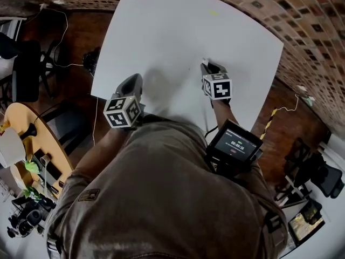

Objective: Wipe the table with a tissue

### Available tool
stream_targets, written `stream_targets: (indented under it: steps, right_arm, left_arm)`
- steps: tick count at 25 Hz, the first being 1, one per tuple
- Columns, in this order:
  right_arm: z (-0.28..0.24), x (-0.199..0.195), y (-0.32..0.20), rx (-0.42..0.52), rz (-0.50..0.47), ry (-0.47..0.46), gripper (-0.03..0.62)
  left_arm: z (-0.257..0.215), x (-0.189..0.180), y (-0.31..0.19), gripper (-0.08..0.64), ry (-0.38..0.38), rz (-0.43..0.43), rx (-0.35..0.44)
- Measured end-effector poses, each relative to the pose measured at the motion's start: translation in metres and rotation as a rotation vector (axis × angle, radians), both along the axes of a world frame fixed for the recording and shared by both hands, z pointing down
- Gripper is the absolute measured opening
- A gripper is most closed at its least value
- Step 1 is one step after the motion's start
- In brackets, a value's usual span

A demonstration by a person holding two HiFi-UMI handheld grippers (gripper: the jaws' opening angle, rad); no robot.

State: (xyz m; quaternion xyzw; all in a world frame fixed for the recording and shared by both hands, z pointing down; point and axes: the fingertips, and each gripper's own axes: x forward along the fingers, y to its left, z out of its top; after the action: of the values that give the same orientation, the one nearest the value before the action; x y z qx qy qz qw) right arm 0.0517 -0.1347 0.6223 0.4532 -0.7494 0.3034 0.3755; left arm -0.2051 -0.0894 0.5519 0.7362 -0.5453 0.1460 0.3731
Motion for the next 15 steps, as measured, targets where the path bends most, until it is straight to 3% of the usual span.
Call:
stream_targets:
  steps: [15]
  right_arm:
    - [0.005,-0.04,0.012,-0.029,-0.107,-0.038,0.074]
  left_arm:
    - [-0.002,-0.014,0.009,0.002,-0.002,-0.046,0.002]
